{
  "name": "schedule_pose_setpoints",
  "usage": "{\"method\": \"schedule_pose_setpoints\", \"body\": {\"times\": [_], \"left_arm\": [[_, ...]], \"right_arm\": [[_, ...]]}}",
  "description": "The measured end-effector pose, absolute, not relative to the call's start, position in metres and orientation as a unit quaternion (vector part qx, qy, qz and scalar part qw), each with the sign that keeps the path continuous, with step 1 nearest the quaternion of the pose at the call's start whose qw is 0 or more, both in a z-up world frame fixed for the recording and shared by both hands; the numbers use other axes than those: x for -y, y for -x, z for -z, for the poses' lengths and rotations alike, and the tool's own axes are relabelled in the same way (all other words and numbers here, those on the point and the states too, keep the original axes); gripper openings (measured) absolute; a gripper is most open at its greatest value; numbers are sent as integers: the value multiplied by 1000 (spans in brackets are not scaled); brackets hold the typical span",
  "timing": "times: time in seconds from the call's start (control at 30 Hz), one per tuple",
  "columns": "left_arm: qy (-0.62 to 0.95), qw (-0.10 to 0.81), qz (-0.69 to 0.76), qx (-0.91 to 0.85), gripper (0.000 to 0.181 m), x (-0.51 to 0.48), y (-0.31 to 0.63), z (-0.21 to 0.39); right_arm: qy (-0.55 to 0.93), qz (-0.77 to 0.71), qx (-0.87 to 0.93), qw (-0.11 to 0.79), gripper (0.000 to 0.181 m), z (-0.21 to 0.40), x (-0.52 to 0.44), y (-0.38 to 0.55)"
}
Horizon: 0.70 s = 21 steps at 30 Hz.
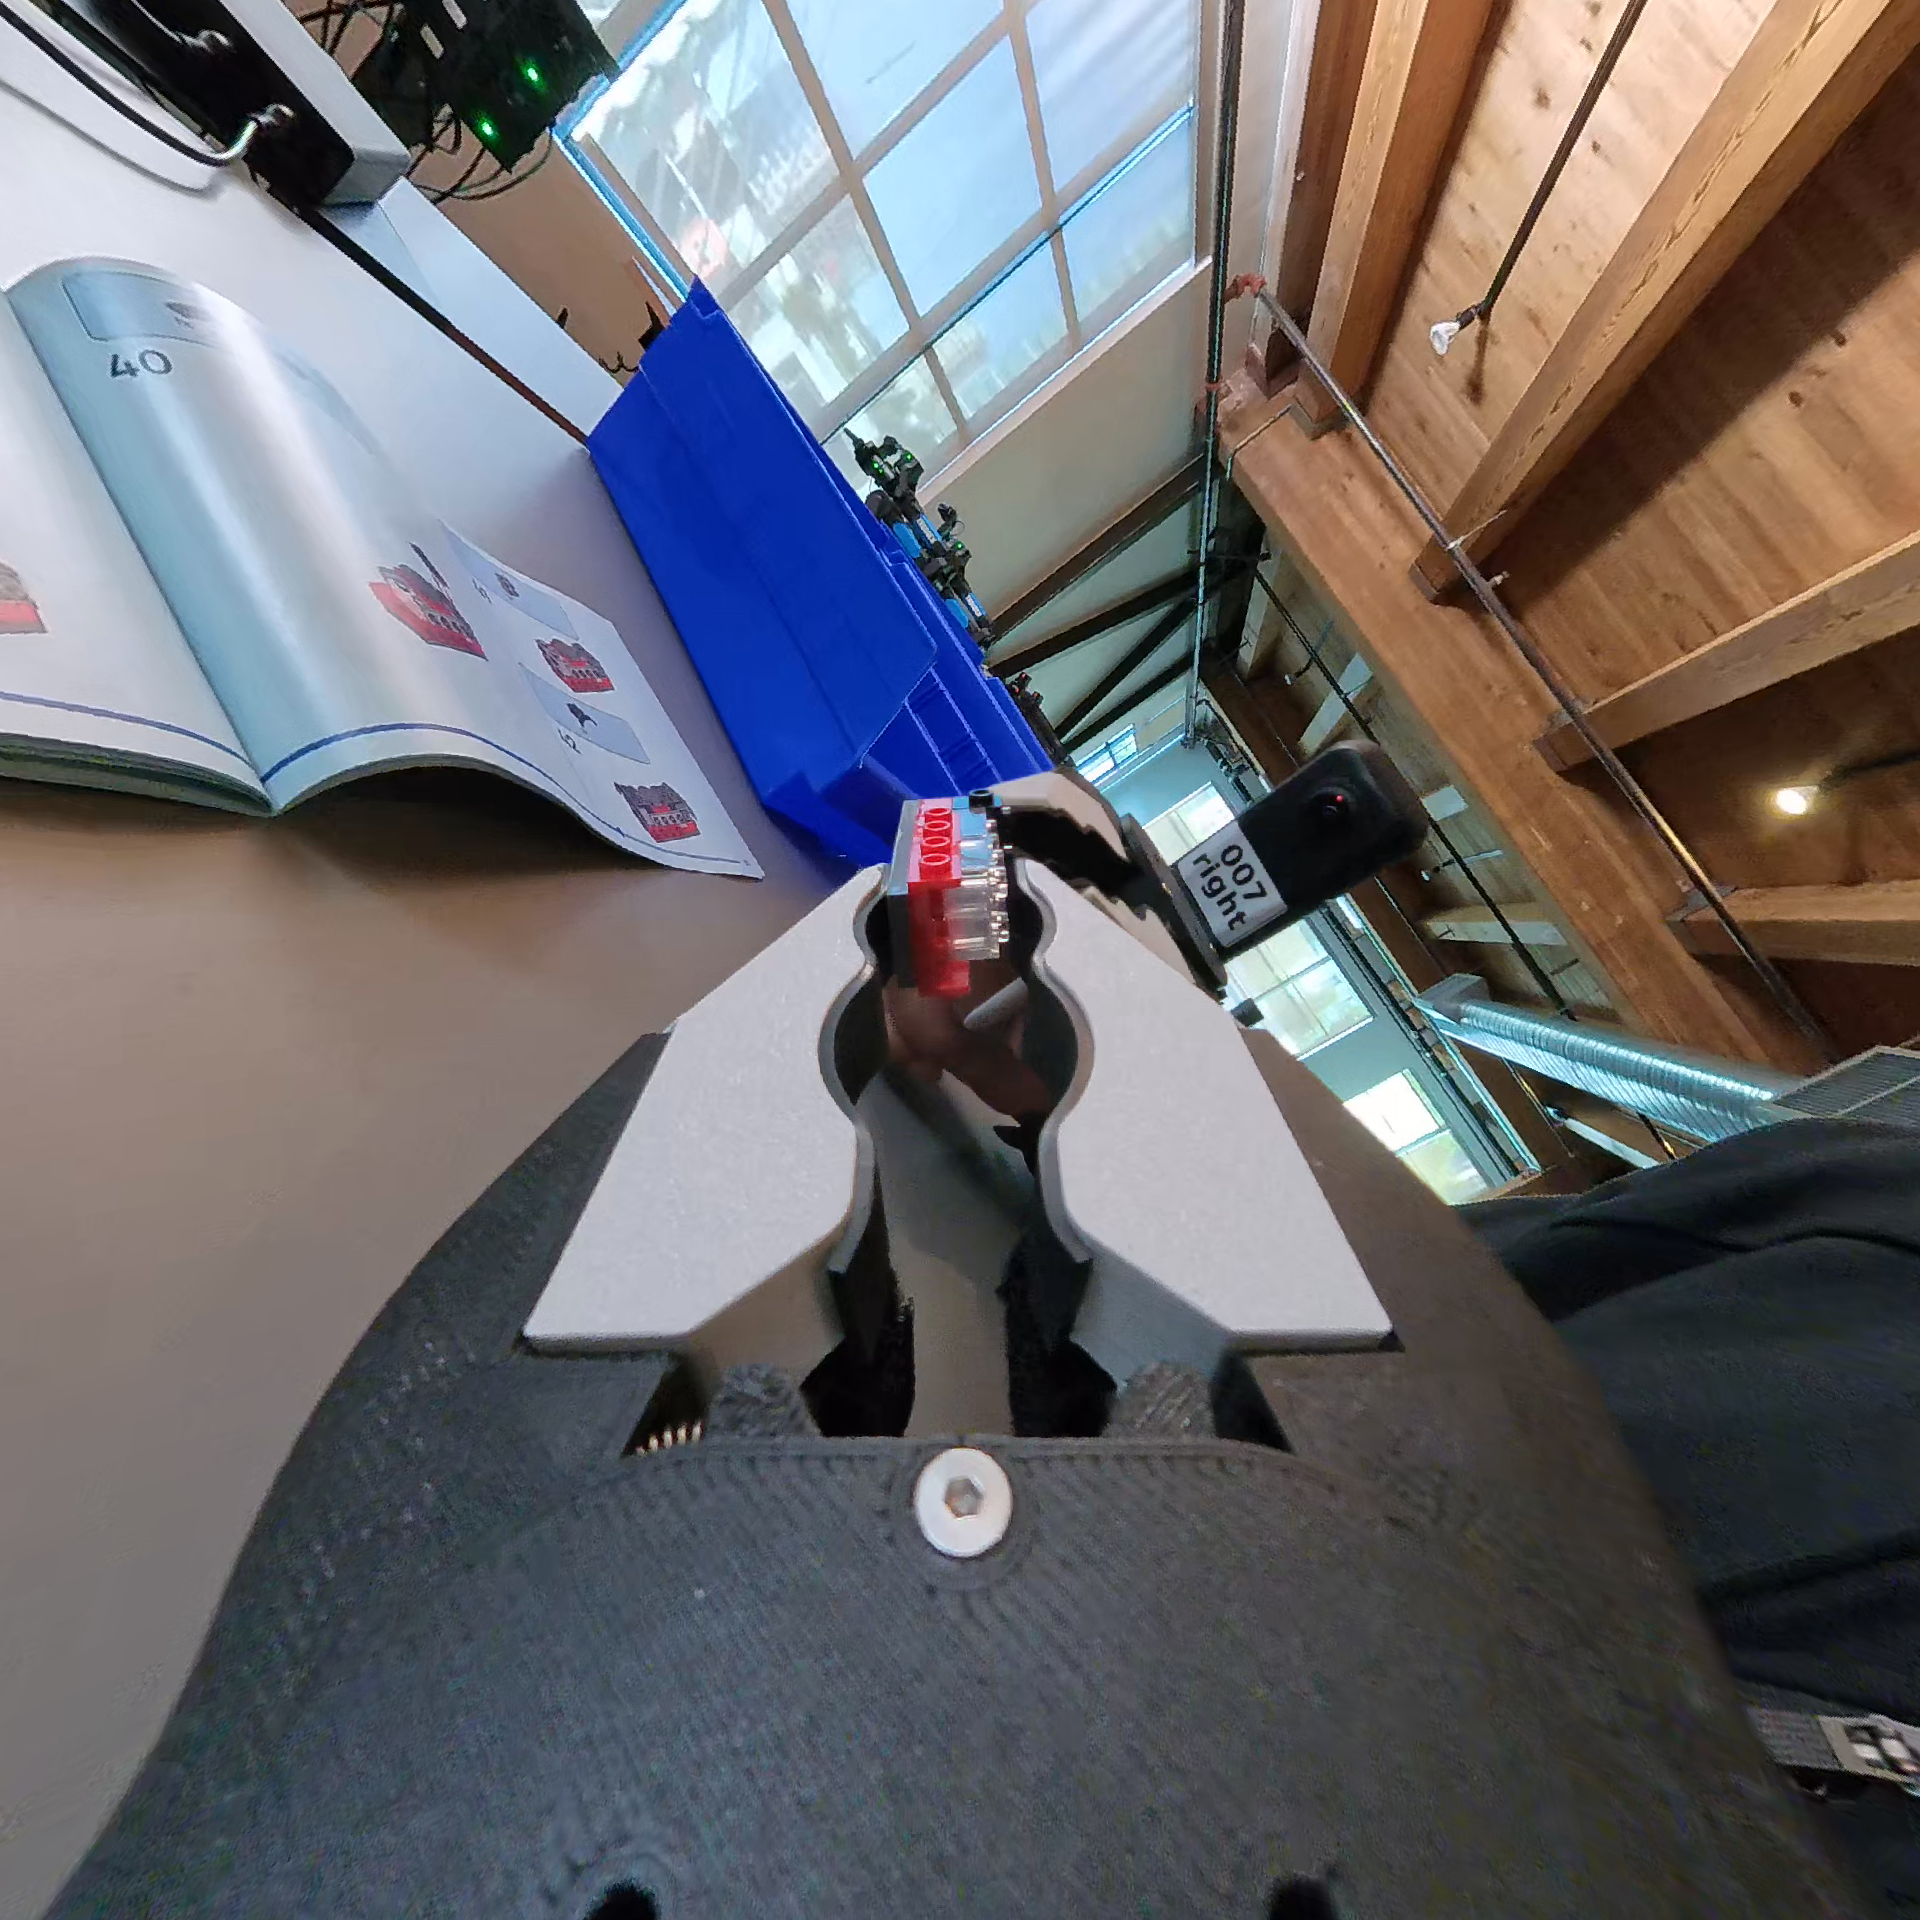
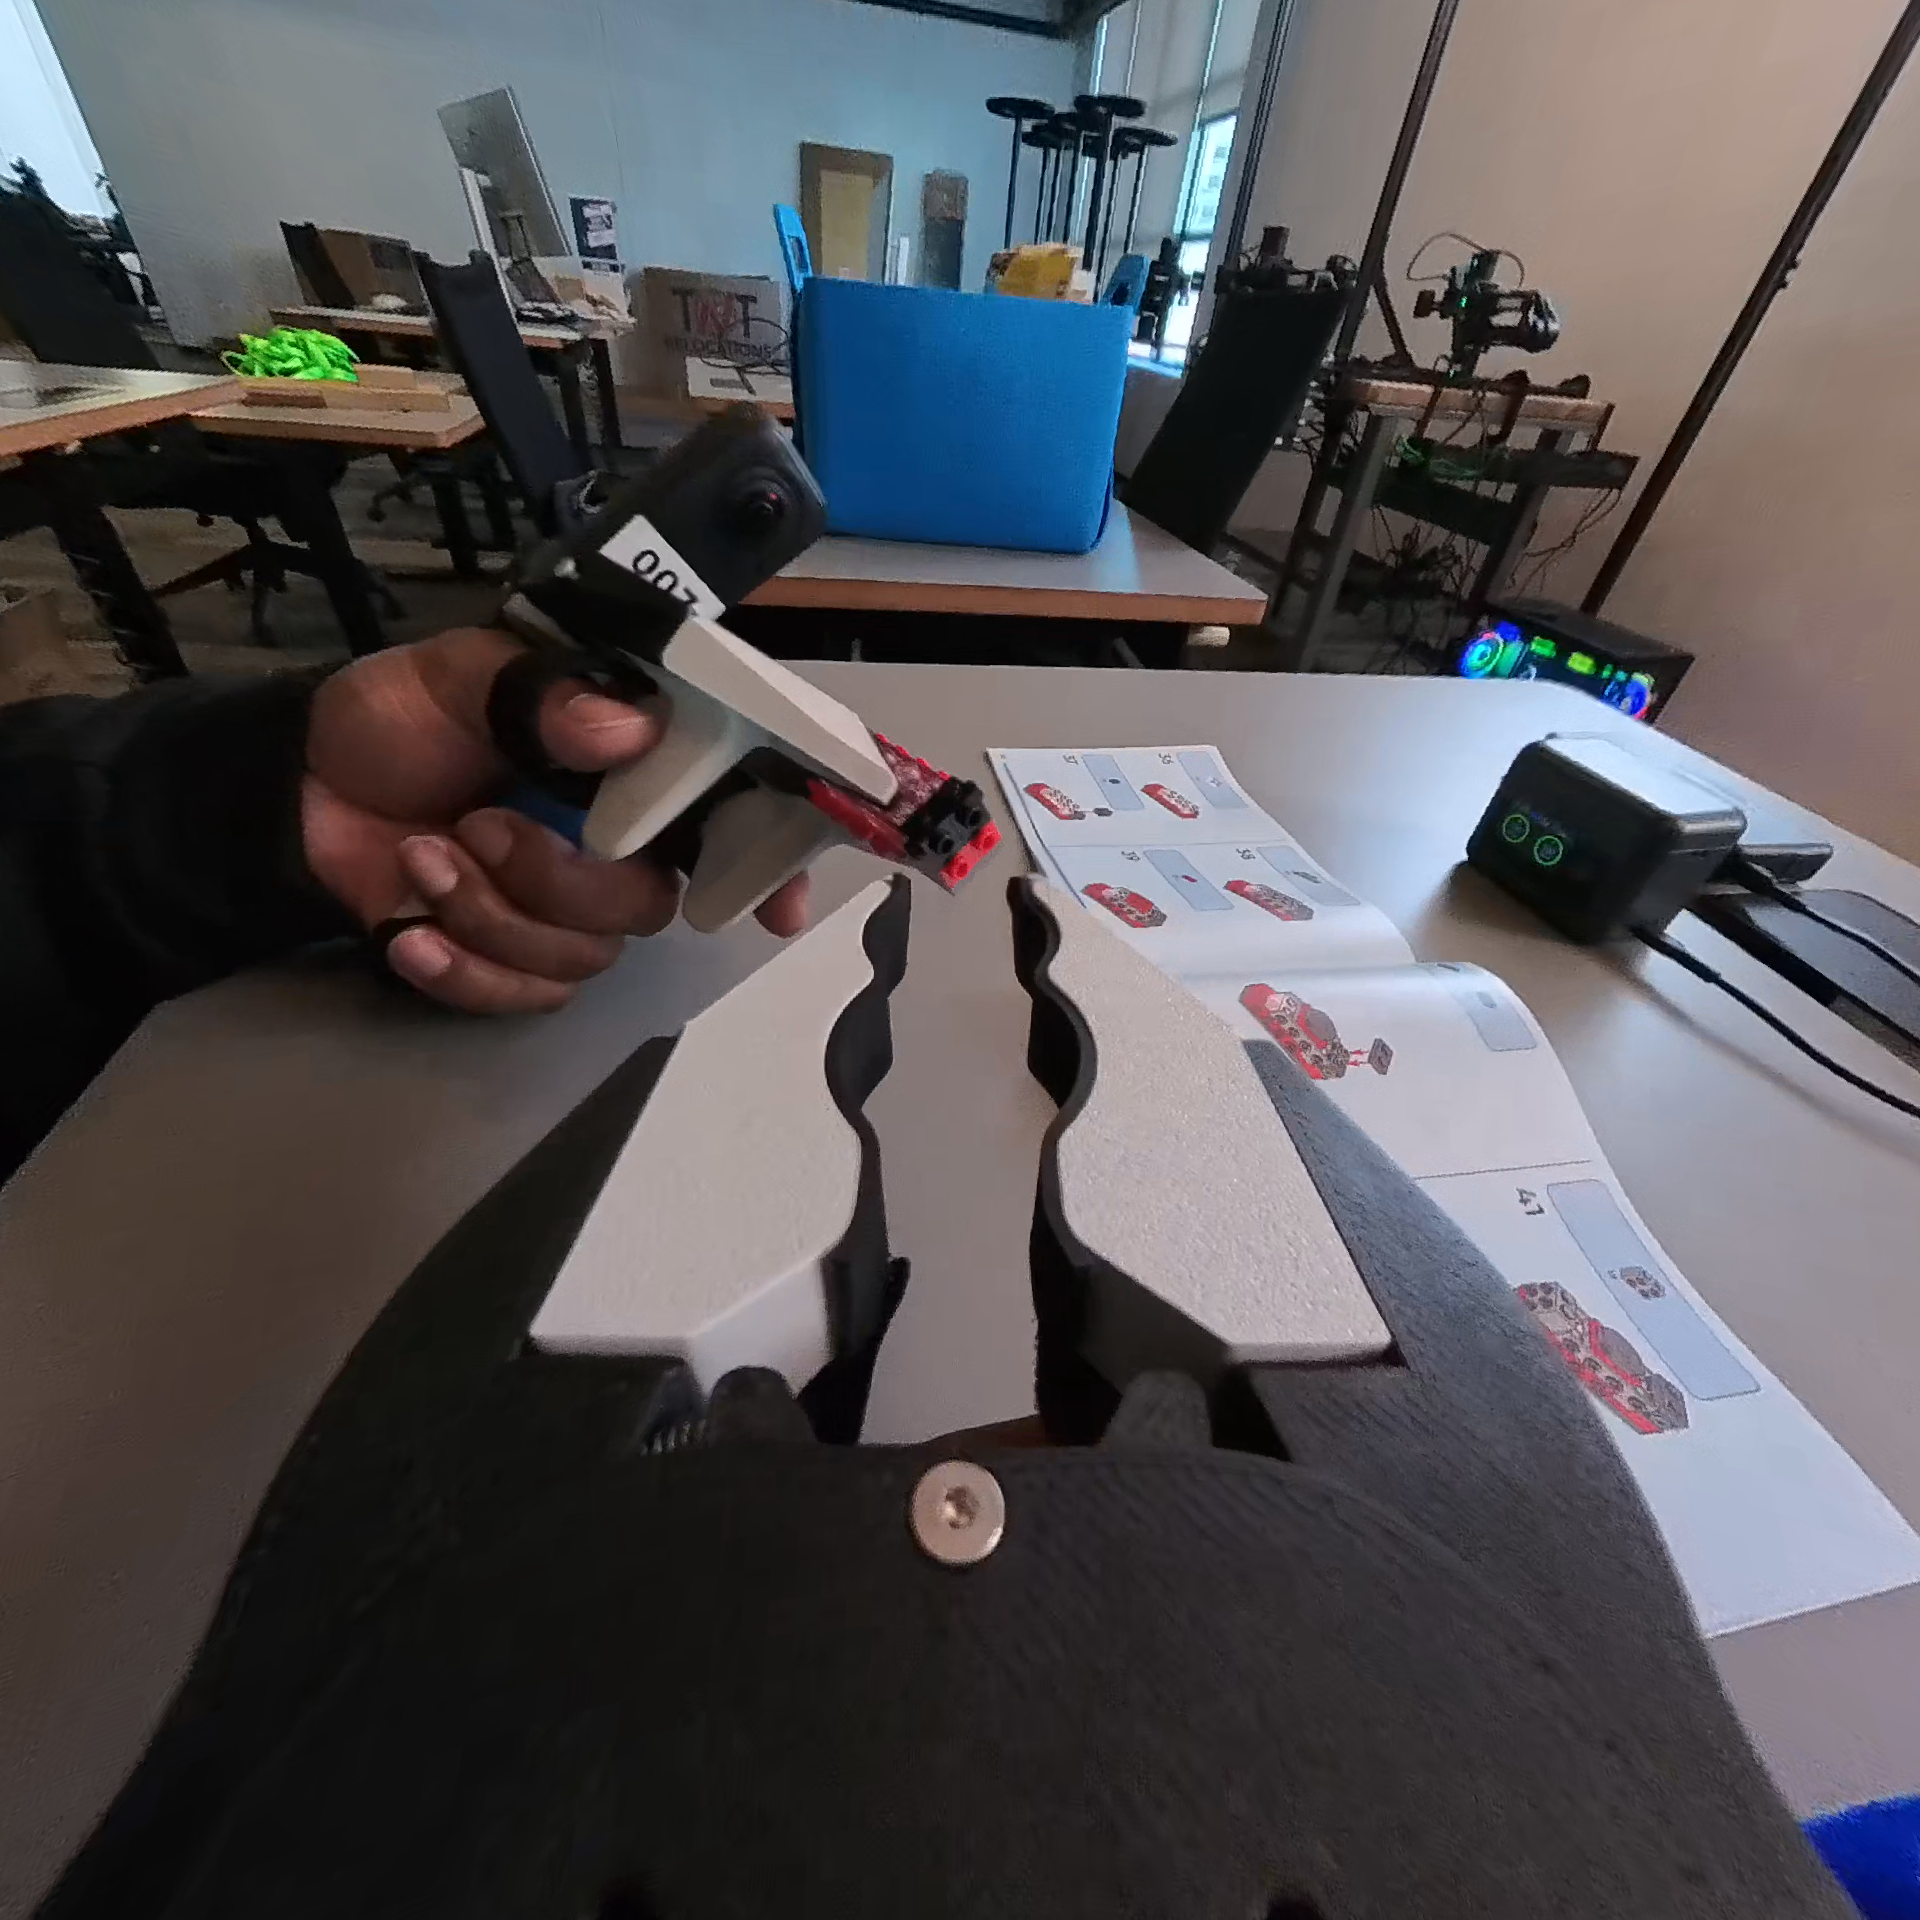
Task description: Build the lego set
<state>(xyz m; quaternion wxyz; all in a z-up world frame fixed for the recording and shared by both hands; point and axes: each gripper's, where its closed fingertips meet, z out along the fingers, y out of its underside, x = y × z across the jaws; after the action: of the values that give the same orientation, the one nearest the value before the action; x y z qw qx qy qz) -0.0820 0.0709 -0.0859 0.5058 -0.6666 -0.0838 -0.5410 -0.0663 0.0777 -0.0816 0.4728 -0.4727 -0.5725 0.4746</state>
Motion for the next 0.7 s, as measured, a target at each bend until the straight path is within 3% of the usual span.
{"method": "schedule_pose_setpoints", "body": {"times": [0.7], "left_arm": [[650,497,566,98,20,-70,86,85]], "right_arm": [[509,-420,564,497,18,90,-90,73]]}}
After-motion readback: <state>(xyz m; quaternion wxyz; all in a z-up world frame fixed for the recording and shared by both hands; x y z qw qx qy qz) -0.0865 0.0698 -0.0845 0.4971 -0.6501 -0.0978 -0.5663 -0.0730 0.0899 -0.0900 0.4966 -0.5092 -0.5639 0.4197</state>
